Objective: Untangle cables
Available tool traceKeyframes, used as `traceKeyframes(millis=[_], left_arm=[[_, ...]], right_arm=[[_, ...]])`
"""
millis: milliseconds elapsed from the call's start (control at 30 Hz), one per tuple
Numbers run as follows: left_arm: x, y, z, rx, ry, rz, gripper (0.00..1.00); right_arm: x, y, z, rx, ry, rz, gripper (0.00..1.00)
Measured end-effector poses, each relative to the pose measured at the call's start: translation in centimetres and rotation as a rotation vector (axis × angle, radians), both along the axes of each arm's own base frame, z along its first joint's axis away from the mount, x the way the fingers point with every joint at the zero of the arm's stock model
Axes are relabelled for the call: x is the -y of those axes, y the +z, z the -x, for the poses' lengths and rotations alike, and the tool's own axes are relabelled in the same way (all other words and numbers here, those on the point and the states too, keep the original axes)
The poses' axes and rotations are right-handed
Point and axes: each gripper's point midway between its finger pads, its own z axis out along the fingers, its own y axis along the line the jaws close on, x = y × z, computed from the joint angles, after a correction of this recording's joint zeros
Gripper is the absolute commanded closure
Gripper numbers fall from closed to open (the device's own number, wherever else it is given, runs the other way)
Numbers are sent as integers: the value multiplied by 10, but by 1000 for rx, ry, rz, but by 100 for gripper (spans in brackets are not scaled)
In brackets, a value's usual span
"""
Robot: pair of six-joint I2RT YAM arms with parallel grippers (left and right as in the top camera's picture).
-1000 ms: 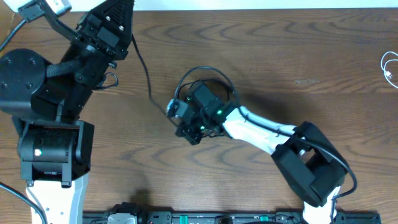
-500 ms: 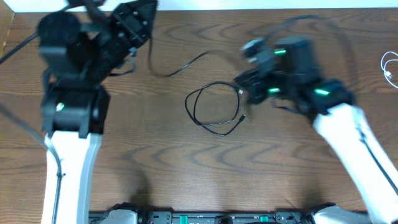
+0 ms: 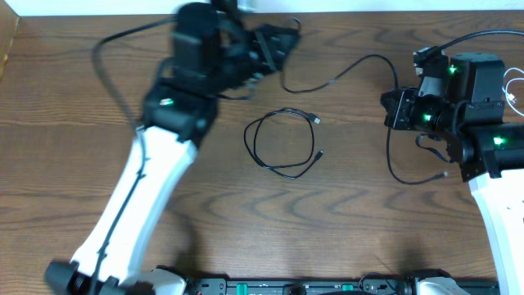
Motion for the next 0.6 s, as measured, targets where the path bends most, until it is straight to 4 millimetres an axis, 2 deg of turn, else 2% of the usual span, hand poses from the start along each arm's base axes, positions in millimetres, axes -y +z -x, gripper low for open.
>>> traceKeyframes(millis=[167,233,333,433,467,533,600], left_arm=[[80,-53,6,-47,-154,-28,92],[109,-73,10,-52,-205,-32,93],[157,-96,21,-22,-288,-17,93],[195,-117,39,-7,-360,-8,92],[204,-124,46,-12,-380,-11,85],[218,-139,60,-35,-414,-26,66],[227,-154,74,-68,-444,-54,37]], right_arm=[[25,-7,-3,-26,-98,37,99],[42,-11,-2,-51,-150,50,99],[63,-17,1,-82,-219,67,99],[84,-22,6,-114,-283,84,99],[91,-24,8,-123,-307,90,99],[102,-26,10,-137,-343,96,99],[112,-27,12,-147,-375,102,99]])
